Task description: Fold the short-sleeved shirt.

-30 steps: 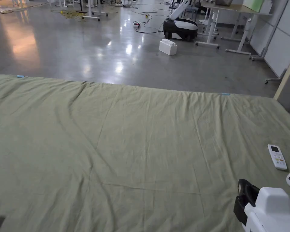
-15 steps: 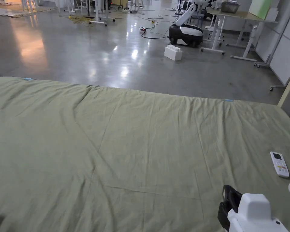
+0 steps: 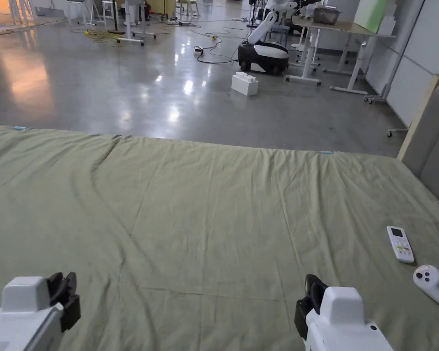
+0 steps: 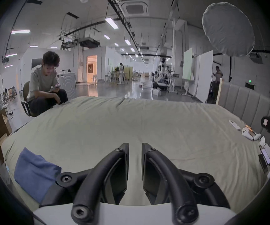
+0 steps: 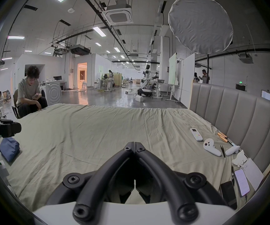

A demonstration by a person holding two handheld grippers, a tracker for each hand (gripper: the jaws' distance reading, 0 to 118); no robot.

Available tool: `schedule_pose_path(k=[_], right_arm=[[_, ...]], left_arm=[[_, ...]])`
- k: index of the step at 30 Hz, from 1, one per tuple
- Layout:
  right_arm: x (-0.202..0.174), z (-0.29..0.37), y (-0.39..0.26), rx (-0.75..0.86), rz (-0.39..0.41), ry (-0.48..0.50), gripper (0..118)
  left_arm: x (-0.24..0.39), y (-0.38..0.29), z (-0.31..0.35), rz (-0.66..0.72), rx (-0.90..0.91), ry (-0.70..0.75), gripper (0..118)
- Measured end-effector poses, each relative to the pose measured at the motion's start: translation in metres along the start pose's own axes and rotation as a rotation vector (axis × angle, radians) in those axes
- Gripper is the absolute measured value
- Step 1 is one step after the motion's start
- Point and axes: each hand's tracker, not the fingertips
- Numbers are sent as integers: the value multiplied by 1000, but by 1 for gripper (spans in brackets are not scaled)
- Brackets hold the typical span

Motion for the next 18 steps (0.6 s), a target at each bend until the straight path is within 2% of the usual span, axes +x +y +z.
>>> schedule_pose_path(k=[5,10,18], right_arm=[[1,1,-7,15,-8,-18,1],[9,3,-10,26,-44,-44,1],[15,3,-9,56,-54,-61,1]], left_arm=[[34,3,3,-11,77,5,6],[46,9,4,-2,104,-23,5],[55,4,7,-9,105,-19,5]])
